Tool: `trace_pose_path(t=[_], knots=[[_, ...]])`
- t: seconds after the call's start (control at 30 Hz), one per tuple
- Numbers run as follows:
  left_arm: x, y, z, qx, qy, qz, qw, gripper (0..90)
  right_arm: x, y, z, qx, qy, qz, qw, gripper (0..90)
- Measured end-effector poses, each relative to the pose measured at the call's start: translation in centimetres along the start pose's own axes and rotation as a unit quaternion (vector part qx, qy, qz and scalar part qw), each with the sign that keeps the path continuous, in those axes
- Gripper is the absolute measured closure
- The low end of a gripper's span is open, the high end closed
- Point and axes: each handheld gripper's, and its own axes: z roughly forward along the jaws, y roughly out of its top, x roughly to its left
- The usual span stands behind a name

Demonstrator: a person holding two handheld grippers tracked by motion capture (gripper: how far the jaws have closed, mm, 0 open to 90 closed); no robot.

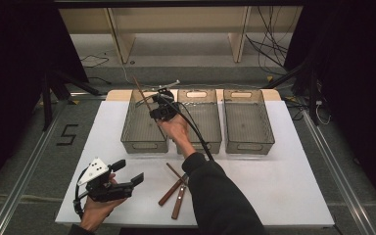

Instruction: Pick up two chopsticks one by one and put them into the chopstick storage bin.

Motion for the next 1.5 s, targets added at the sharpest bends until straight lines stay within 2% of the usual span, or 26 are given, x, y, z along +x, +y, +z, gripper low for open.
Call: trace_pose_path(t=[0.73, 0.87, 0.93, 0.97, 1.0, 1.07, 1.3, 1.5], knots=[[0.0, 0.0, 0.0, -0.002, -0.001, -0.001, 1.0000, 12.9, 0.1, 0.1, 1.6, 0.007, -0.013, -0.002, 0.9999, 85.3], [0.0, 0.0, 0.0, -0.001, -0.002, -0.002, 1.0000, 12.9, -0.1, -0.1, 1.9, 0.016, -0.026, -0.003, 0.9995, 84.5], [0.0, 0.0, 0.0, -0.001, -0.002, -0.002, 1.0000, 12.9, -0.1, -0.1, 1.9, 0.017, -0.028, 0.000, 0.9995, 82.4], [0.0, 0.0, 0.0, -0.001, -0.001, -0.002, 1.0000, 12.9, -0.1, -0.1, 2.0, 0.020, -0.025, 0.006, 0.9995, 67.3], [0.0, 0.0, 0.0, -0.001, -0.001, -0.002, 1.0000, 12.9, -0.1, -0.1, 2.0, 0.020, -0.025, 0.006, 0.9995, 67.3], [0.0, 0.0, 0.0, -0.001, -0.001, -0.002, 1.0000, 12.9, -0.3, -0.1, 1.8, 0.022, -0.014, 0.012, 0.9996, 58.7], [0.0, 0.0, 0.0, -0.001, -0.001, -0.002, 1.0000, 12.9, -0.2, 0.5, 0.1, 0.004, 0.001, 0.005, 1.0000, 47.5], [0.1, 0.0, 0.0, 0.000, -0.001, -0.004, 1.0000, 12.9, 0.3, 0.3, -1.8, 0.005, 0.019, -0.026, 0.9995, 40.3]])
